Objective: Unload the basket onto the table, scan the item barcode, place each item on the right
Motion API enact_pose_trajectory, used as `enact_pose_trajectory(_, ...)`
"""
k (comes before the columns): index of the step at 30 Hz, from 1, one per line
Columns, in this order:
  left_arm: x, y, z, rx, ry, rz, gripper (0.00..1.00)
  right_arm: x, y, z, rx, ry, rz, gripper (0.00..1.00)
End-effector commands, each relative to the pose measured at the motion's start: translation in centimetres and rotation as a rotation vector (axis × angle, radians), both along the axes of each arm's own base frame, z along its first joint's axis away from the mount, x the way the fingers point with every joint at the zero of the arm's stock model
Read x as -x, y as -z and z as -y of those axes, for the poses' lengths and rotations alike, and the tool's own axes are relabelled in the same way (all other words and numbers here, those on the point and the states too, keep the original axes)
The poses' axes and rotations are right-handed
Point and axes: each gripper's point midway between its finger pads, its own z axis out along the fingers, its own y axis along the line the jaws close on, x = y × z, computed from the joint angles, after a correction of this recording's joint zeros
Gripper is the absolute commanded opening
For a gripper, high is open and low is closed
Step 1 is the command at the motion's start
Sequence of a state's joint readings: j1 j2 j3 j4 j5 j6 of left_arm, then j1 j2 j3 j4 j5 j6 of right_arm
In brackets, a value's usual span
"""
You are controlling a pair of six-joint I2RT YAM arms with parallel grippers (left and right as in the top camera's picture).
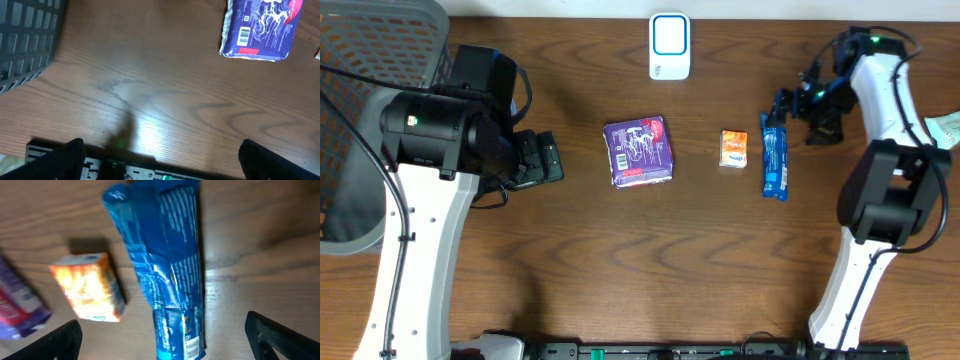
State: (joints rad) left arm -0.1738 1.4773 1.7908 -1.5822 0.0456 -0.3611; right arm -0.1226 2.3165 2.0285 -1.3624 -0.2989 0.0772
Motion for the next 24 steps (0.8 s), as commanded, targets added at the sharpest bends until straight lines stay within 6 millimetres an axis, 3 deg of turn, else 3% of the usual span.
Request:
enact_pose_trajectory(1, -0.1, 0.2, -0.3, -0.017, 0.008, -0.006, 0.98, 0.2, 0.1, 1.3, 0.210, 0.036, -0.023, 0.99)
enact_pose_trajectory(6, -0.1, 0.1, -0.3, -0.017, 0.007, -0.006, 0.98, 0.0, -1.2, 1.2, 0.441, 0.050, 0.002, 0.99)
enact_pose_trajectory(10, -0.1, 0.2, -0.3, -0.017, 0.008, -0.006, 0.98, 0.2, -3.7, -0.7, 0.604, 0.009, 0.067, 0.98)
enact_pose_trajectory(13, -0.1, 0.1, -0.3, -0.016, 0.008, -0.006, 0.98, 0.6, -4.6, -1.4, 0.740, -0.003, 0.086, 0.82)
enact_pose_trajectory(17, -0.1, 0.2, -0.3, -0.017, 0.008, -0.006, 0.98, 1.0, -4.4, -1.7, 0.861, 0.000, 0.105, 0.75)
enact_pose_trajectory(24, -0.1, 0.1, -0.3, -0.017, 0.008, -0.006, 0.98, 1.9, -1.8, -1.9, 0.885, 0.009, 0.090, 0.72)
